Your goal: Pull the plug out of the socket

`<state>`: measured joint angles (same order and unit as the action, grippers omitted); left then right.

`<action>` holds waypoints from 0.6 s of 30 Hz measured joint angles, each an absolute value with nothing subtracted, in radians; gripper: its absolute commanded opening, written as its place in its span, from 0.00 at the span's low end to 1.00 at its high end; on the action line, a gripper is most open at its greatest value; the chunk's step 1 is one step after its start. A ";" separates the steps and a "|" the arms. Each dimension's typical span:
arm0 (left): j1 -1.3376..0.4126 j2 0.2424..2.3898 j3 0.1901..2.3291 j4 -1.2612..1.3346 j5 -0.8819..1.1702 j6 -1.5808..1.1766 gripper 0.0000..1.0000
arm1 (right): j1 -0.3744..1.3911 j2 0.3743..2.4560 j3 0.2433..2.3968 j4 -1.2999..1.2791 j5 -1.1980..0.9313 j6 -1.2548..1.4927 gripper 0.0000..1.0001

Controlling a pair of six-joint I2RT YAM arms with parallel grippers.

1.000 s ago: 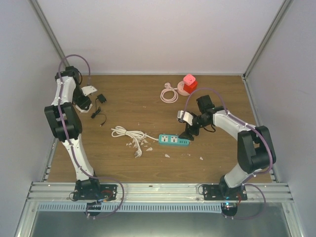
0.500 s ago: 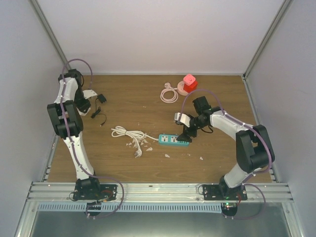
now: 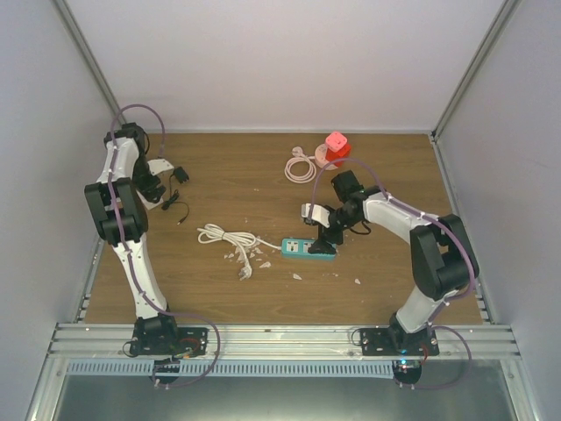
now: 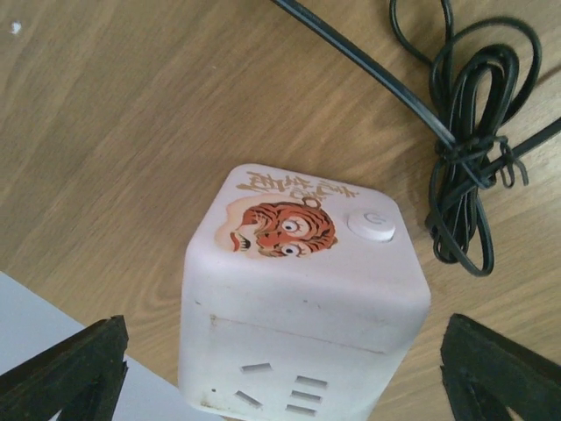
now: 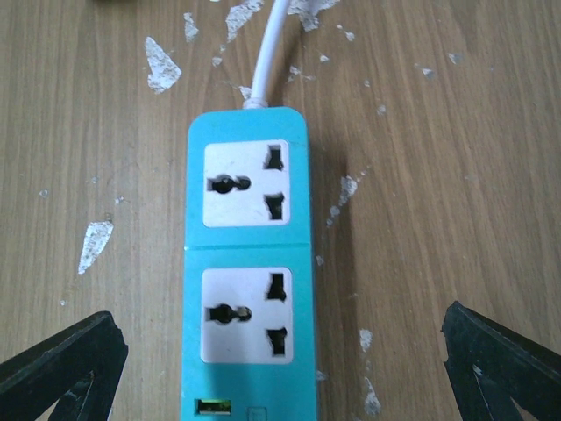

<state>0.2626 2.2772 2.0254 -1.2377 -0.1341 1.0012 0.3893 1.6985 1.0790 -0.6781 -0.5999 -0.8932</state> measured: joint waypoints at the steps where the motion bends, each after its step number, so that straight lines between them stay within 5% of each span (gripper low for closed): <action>1: 0.263 2.277 2.028 -1.237 -0.127 0.994 0.99 | 0.397 1.699 1.079 -0.678 -0.600 -0.893 1.00; 18: 0.230 2.064 2.063 -1.121 0.150 0.776 0.99 | 0.551 1.799 1.191 -0.648 -0.555 -0.838 1.00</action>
